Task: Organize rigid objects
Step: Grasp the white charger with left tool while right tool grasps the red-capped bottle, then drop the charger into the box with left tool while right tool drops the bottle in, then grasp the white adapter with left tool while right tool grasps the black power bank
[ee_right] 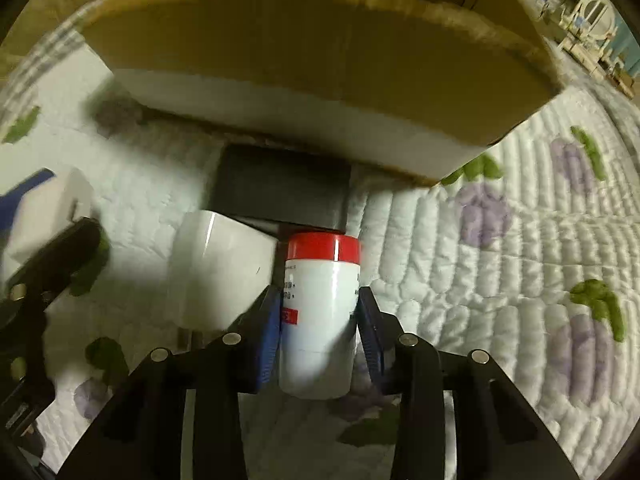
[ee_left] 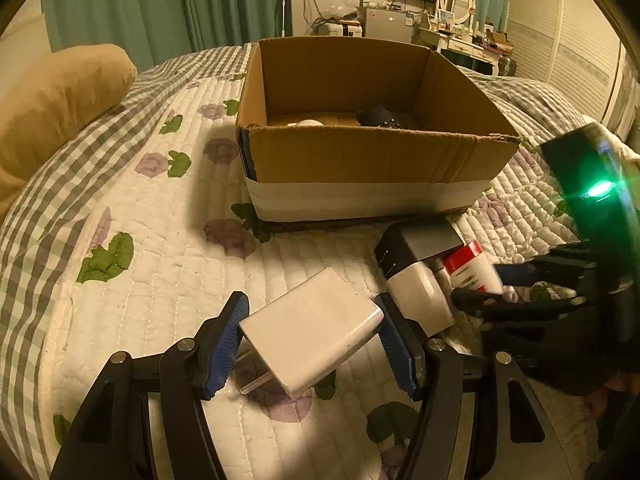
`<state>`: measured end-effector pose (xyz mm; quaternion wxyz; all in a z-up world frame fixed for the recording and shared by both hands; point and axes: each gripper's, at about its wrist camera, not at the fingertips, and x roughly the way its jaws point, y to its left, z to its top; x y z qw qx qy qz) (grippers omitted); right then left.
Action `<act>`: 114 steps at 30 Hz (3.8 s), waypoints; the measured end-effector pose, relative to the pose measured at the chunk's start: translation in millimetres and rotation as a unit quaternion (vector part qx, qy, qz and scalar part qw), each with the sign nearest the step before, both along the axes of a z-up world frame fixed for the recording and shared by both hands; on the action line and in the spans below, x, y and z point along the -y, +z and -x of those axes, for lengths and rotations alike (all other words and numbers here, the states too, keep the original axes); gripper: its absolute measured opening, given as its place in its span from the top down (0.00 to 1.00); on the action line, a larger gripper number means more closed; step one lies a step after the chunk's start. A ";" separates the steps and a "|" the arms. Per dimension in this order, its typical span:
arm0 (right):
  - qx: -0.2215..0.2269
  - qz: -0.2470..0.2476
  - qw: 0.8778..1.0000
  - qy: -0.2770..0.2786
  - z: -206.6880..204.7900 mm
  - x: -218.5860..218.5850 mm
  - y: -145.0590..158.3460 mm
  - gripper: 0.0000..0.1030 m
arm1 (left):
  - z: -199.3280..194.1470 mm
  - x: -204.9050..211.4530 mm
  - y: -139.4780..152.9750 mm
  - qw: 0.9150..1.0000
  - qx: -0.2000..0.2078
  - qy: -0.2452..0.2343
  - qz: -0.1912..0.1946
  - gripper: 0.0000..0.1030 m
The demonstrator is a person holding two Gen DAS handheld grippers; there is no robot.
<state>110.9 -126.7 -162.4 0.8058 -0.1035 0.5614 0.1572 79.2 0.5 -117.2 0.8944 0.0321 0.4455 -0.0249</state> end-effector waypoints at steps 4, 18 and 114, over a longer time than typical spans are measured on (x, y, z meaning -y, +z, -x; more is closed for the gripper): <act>0.043 -0.035 0.998 -0.001 13.8 13.8 40.9 0.65 | 2.8 -0.8 19.4 1.000 0.018 -0.002 0.007 0.36; 0.178 -0.062 0.982 -0.002 -28.9 8.3 186.5 0.65 | -89.9 17.7 104.3 0.994 0.106 -0.025 0.012 0.36; 0.101 -0.037 0.987 -0.122 12.4 75.7 42.8 0.01 | -13.8 61.9 -41.9 0.999 -0.039 -0.016 0.029 0.45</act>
